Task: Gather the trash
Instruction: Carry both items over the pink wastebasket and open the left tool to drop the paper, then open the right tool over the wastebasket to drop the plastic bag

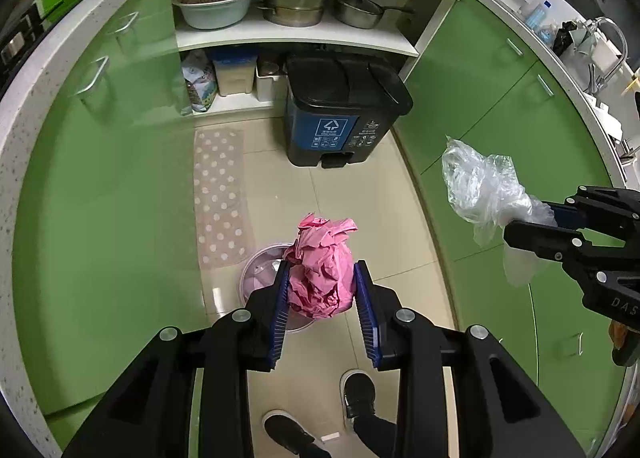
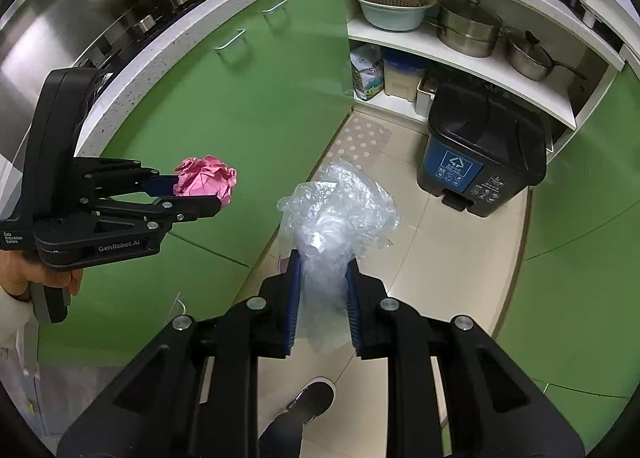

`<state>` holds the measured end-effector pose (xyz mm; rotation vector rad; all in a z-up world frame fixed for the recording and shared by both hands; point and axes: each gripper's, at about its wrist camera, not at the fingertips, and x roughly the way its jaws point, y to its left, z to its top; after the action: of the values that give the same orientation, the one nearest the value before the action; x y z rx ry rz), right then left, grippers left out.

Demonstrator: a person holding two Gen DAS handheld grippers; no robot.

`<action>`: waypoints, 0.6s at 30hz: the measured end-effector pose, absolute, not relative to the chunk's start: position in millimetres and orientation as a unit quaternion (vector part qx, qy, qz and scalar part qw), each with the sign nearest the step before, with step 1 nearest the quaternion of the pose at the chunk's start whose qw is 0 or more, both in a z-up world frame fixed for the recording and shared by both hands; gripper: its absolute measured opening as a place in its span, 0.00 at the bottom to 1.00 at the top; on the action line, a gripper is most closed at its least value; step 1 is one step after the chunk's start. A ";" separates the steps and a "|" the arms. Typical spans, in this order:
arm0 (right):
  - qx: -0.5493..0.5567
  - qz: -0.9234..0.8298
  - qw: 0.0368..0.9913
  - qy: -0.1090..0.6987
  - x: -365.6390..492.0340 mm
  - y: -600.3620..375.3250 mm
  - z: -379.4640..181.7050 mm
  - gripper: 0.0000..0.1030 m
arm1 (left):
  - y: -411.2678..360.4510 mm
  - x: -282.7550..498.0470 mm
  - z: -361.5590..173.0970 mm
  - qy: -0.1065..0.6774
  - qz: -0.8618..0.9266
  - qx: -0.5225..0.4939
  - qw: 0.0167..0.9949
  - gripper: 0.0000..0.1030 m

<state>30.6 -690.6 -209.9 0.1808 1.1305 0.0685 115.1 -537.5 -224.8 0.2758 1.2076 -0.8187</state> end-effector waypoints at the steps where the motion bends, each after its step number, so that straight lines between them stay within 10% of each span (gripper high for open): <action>1: 0.086 0.032 0.840 0.535 31.5 -692.0 -210.6 0.20 | -539.1 116.3 -225.1 0.549 -0.373 0.126 0.737 0.33; 5: 0.087 0.031 0.839 0.536 34.3 -694.0 -213.0 0.20 | -539.4 119.1 -223.8 0.535 -0.372 0.121 0.749 0.93; 18: 0.086 0.042 0.837 0.538 41.2 -687.4 -215.7 0.20 | -528.3 131.4 -222.8 0.548 -0.339 0.112 0.756 0.93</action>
<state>41.2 -687.4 -215.7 0.1829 1.1387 0.0882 131.4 -528.3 -222.8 0.2450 1.1952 -0.7401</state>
